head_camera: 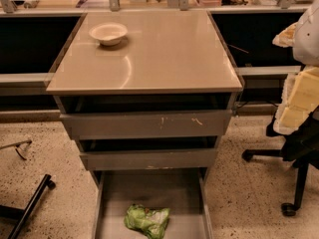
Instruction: Close middle drawer
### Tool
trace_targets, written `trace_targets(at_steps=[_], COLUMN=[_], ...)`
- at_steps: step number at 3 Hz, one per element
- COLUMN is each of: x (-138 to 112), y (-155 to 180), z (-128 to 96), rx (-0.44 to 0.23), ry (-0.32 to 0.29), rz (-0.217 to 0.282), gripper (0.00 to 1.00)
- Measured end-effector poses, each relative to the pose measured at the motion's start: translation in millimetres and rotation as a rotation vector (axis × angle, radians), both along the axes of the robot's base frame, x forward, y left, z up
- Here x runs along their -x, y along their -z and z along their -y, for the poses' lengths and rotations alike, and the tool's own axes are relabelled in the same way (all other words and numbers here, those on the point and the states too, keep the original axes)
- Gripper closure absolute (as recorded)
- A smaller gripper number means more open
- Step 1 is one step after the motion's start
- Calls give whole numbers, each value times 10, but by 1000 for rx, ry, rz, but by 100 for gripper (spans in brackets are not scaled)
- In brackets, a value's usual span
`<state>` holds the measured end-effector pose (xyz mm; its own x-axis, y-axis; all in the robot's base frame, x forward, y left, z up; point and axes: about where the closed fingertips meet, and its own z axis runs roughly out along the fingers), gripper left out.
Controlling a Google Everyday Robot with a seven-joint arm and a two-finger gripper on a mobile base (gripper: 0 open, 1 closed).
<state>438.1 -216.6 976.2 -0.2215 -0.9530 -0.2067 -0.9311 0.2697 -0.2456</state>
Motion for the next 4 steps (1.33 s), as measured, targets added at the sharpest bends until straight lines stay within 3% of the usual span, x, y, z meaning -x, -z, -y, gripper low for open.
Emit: trace_targets(at_steps=[1,2,3,4], x=[0,103,376,608], y=[0,310,819,1487], z=[0,-87,-370,-507], rx=[0,-42,-185,-315], ry=[0,6,9,62], rz=[0,-32,-46,-71], gripper=[0,0,0,0])
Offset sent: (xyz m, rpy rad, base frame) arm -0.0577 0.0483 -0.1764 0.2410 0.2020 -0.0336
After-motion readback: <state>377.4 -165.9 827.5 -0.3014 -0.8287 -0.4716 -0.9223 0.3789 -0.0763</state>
